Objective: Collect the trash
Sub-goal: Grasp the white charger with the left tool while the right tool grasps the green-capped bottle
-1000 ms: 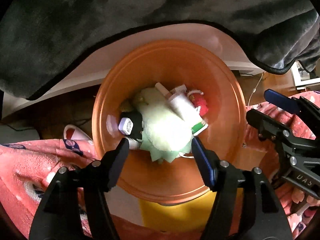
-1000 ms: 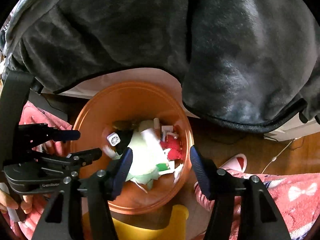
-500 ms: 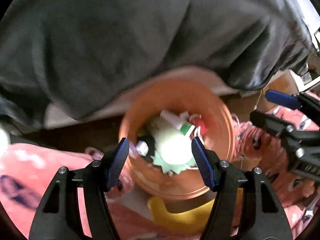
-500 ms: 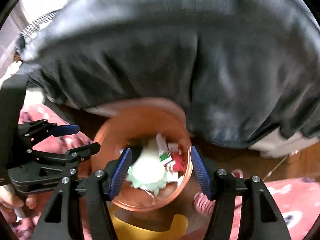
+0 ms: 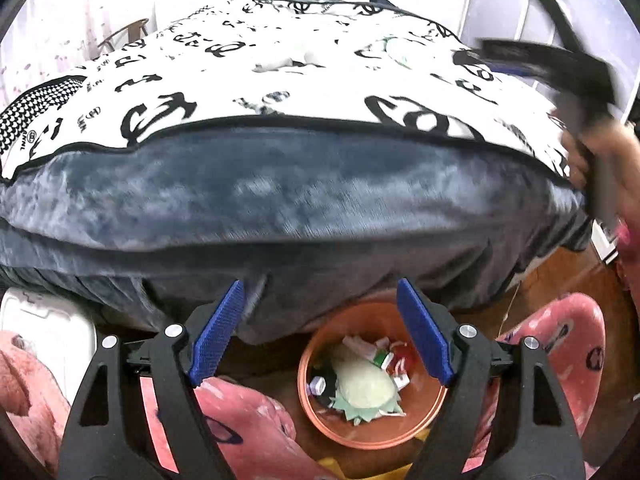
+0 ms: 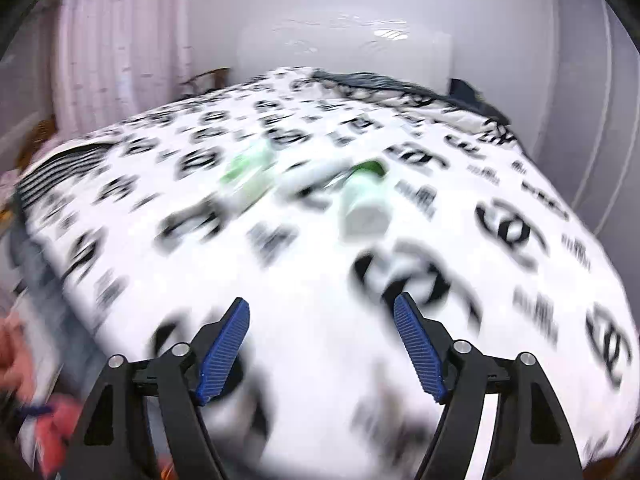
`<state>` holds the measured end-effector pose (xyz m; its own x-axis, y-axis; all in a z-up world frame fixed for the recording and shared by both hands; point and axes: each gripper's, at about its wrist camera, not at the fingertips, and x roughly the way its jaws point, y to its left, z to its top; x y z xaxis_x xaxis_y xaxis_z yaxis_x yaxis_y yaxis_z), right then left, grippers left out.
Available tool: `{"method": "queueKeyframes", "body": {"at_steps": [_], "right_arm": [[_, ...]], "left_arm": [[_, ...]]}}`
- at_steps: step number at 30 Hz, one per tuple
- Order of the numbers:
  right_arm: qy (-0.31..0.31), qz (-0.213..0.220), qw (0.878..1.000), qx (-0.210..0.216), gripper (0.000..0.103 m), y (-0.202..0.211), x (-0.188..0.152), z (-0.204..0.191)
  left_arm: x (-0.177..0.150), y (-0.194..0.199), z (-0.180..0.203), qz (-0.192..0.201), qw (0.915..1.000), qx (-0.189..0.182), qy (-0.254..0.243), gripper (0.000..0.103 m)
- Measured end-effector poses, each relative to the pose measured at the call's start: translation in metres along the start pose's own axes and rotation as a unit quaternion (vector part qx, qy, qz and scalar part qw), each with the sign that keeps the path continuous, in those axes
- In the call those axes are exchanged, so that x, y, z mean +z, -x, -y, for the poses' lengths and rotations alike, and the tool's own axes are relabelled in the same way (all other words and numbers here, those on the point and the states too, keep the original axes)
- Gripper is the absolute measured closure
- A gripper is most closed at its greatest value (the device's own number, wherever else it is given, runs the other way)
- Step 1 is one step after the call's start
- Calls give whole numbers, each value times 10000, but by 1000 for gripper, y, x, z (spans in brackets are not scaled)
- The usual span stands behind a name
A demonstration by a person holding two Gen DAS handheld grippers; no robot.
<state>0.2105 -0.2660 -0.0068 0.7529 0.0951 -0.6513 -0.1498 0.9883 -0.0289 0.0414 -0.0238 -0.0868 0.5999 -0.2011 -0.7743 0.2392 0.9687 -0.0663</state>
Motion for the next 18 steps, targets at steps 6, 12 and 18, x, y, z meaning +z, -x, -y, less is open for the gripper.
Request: {"method": "queueKeyframes", "body": {"at_steps": [6,12,18], "right_arm": [[-379,-510,9974,-352,25,-102,66,16],[-416,-1101,9907,-680,43,-162,74,23],[-322,-1034,9928,-505,55,-154,67,19]], "left_arm": [[18,-7,-14,-20,9998,98,194,25],[39,-17,-39,-75,9989,139,451,25],[61,-24,-43,12,9992,93,388,25]]}}
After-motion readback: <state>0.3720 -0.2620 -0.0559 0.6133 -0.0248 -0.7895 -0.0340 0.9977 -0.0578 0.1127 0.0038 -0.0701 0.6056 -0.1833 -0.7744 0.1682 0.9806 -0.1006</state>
